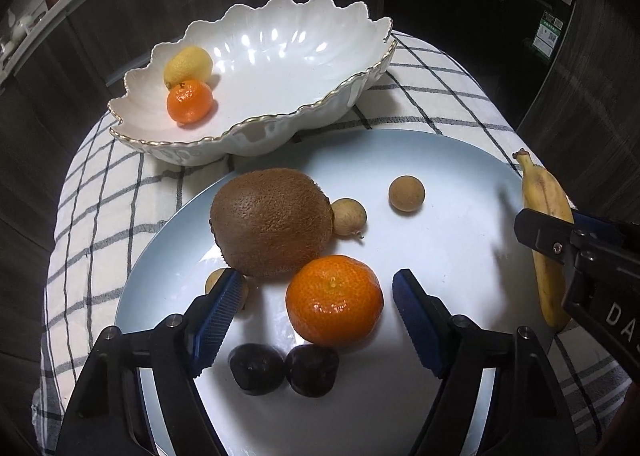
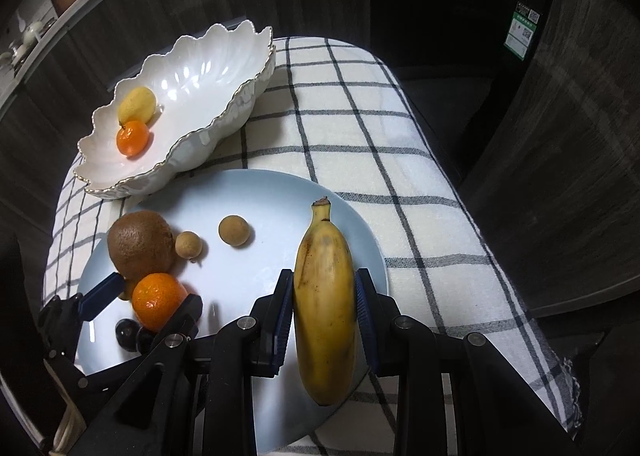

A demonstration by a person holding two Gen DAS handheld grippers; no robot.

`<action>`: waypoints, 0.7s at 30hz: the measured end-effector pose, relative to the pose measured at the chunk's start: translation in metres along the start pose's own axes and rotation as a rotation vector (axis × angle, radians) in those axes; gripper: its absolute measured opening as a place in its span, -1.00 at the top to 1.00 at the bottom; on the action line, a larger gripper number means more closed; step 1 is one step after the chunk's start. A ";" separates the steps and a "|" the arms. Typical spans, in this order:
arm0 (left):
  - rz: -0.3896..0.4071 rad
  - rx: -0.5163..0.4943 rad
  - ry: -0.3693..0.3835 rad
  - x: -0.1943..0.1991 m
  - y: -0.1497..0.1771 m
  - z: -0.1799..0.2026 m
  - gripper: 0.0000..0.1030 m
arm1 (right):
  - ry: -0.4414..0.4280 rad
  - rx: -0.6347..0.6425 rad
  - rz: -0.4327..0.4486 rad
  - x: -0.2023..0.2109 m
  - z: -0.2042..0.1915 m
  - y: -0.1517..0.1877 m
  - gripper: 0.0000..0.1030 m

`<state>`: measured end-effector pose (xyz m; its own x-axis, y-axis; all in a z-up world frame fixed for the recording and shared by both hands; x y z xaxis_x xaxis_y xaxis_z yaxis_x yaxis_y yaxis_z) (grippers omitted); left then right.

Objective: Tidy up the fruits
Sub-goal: 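Grasp the second mandarin with the left tool while the right tool holds the banana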

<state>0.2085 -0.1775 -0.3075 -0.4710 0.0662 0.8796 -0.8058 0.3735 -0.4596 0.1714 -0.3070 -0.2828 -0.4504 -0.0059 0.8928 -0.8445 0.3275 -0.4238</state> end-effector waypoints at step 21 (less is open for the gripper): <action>-0.024 -0.023 0.021 0.000 0.006 0.007 0.11 | -0.012 0.012 0.012 0.005 -0.002 -0.001 0.40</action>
<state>0.2012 -0.1818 -0.3108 -0.4439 0.0763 0.8928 -0.8083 0.3961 -0.4357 0.1705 -0.3056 -0.2773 -0.4641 -0.0137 0.8857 -0.8422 0.3166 -0.4364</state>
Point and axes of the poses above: each gripper's, at about its wrist camera, not at the fingertips, and x roughly against the way its jaws point, z to its right, y to its underside, the point moved 5 cm from there along -x, roughly the way its jaws point, and after that the axes turned 4 degrees about -y, right-handed, at the moved point
